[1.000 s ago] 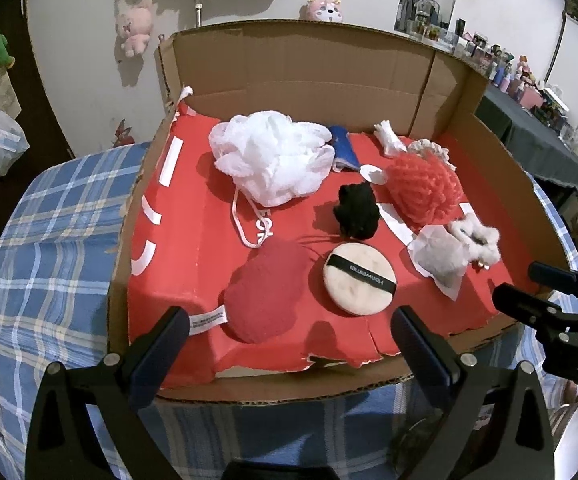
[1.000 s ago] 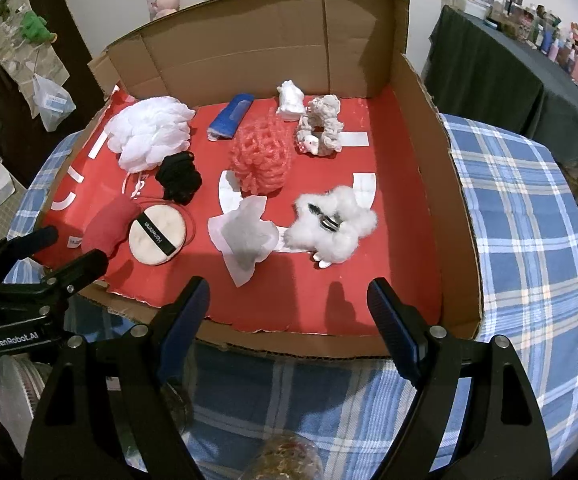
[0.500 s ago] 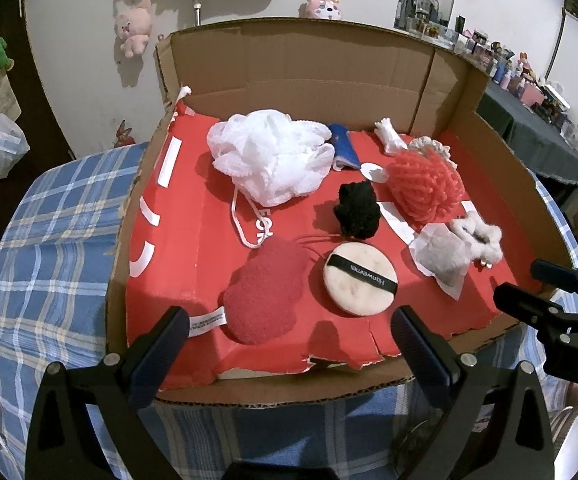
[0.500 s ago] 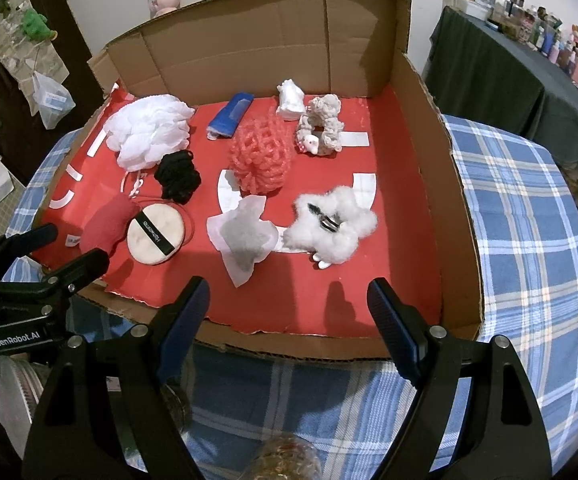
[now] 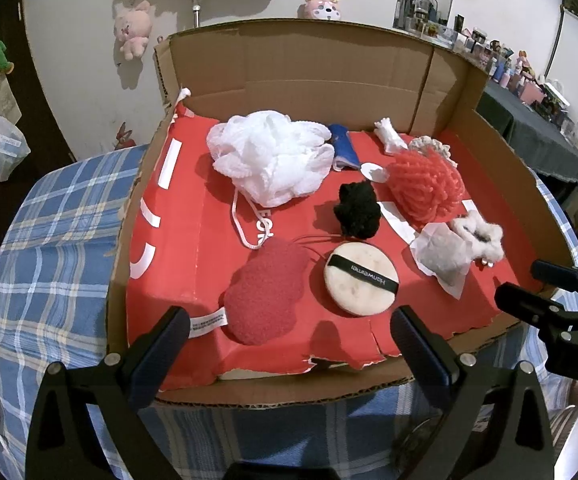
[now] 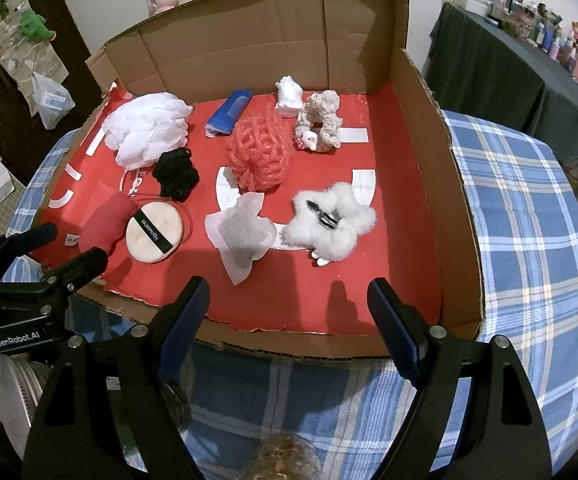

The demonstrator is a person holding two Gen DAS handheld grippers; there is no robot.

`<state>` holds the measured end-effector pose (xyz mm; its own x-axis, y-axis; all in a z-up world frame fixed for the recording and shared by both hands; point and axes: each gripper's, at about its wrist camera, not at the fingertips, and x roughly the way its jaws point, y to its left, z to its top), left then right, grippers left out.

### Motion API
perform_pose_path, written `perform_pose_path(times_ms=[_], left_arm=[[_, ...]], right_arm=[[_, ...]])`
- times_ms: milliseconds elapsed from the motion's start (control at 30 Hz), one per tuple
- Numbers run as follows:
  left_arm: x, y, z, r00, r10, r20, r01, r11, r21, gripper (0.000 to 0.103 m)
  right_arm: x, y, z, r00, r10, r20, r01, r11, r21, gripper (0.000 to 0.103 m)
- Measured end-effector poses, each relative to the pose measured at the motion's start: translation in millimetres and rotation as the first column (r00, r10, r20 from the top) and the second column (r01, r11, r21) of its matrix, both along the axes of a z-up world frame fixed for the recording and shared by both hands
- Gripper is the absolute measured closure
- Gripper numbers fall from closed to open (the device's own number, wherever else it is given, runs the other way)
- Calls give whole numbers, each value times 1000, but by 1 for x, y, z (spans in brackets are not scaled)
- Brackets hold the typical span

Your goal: Organize soft objects

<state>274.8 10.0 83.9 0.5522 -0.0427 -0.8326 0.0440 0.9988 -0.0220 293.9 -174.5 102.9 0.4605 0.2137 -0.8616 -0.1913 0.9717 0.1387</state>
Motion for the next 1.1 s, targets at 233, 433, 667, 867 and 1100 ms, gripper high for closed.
perform_pose_path(times_ms=[233, 433, 667, 867, 1100], left_arm=[[1, 2, -1, 1000, 6, -10, -6, 1000, -14, 1], [1, 2, -1, 1000, 6, -10, -6, 1000, -12, 1], [1, 1, -1, 1000, 7, -9, -7, 1000, -12, 1], [1, 1, -1, 1000, 7, -8, -7, 1000, -11, 1], [2, 1, 0, 1000, 6, -8, -6, 1000, -11, 1]], right_arm=[[0, 0, 0, 1000, 2, -1, -2, 1000, -3, 22], [0, 0, 0, 1000, 3, -3, -3, 1000, -5, 22], [0, 0, 1, 1000, 1, -2, -1, 1000, -3, 22], [0, 0, 0, 1000, 3, -2, -3, 1000, -3, 22], [1, 0, 1, 1000, 2, -3, -2, 1000, -3, 22]])
